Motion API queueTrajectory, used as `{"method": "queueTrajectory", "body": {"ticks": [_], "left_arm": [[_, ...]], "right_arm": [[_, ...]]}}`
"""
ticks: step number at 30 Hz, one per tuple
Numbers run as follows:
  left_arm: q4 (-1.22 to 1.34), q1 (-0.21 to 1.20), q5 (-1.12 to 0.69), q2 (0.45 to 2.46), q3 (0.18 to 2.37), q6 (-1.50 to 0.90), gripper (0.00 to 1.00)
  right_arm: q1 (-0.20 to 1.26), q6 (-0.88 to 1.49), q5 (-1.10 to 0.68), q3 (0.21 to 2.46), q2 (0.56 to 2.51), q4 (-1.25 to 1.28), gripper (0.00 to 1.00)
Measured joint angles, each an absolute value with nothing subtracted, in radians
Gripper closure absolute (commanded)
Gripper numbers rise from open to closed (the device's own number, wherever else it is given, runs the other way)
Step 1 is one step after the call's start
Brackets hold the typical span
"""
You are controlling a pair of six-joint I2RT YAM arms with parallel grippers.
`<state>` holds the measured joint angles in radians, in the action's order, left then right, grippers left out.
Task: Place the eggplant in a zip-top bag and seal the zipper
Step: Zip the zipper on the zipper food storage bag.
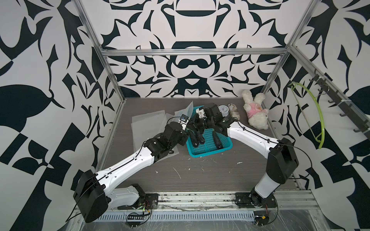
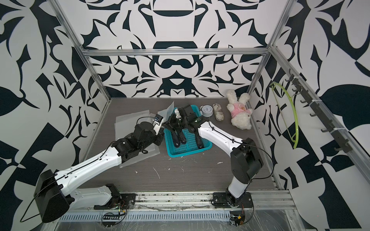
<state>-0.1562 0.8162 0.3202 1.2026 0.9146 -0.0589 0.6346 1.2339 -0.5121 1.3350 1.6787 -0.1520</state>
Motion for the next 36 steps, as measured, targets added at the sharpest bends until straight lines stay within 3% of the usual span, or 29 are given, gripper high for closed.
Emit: {"method": "queueTrajectory", "body": {"ticks": [36], "left_arm": [[-0.194,0.838,0.296,1.098,0.848,-0.061,1.00]], "right_arm": [[0.400,1.391,-0.531,1.261,1.772,-0.006,0.93]]}}
